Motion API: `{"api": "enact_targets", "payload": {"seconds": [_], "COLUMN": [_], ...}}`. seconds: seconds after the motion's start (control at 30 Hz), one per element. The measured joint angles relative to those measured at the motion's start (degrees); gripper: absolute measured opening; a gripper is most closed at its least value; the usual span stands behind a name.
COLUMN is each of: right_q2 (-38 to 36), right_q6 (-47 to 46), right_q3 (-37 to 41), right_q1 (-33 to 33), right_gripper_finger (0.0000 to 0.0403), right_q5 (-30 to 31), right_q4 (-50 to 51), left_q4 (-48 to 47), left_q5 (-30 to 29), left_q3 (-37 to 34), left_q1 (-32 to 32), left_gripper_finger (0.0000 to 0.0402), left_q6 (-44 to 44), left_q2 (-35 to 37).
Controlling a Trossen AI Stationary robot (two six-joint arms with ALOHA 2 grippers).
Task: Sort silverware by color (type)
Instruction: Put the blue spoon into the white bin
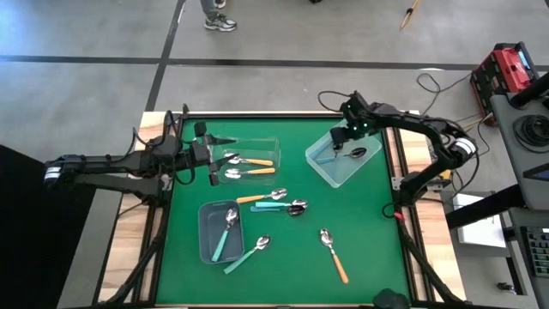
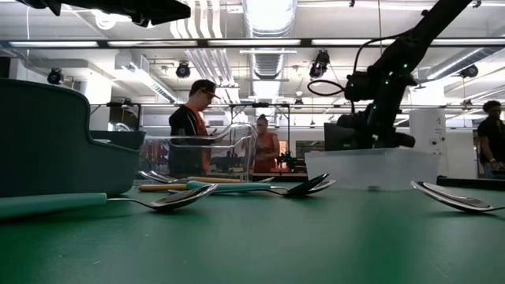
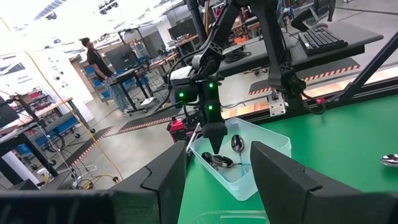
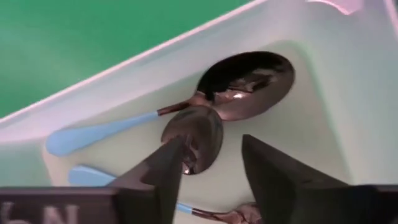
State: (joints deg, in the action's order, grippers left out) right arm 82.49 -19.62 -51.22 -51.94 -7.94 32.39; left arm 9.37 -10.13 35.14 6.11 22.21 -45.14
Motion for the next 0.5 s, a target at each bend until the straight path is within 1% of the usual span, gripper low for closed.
{"api": "enact_targets", "payload": {"seconds": [0.1, 0.2, 0.3, 0.5], "right_q2": [0.45, 1.14, 2.02, 3.52], "right_q6": [1.01, 1.69, 2.77, 4.83], "right_q3": [0.04, 0.04, 0.04, 0.79], "right_q1": [0.05, 0.04, 0.04, 0.21], "right_gripper_finger": [0.0197, 0.0219, 0.0225, 0.0221], "right_q5": [-0.03, -0.01, -0.01, -0.37], "right_q4": [0.04, -0.01, -0.16, -2.13], "left_q4": [0.00, -0.02, -0.02, -0.02], "left_q5": [0.00, 0.00, 0.00, 0.00], "left_q3": [0.00, 0.00, 0.00, 0.00], "left_q1": [0.00, -0.01, -0.01, -0.01], "left_gripper_finger": [0.0162, 0.0162, 0.0162, 0.0162], "left_q6": [0.25, 0.25, 0.25, 0.25], "left_q2": [0.01, 0.00, 0.00, 0.02]}}
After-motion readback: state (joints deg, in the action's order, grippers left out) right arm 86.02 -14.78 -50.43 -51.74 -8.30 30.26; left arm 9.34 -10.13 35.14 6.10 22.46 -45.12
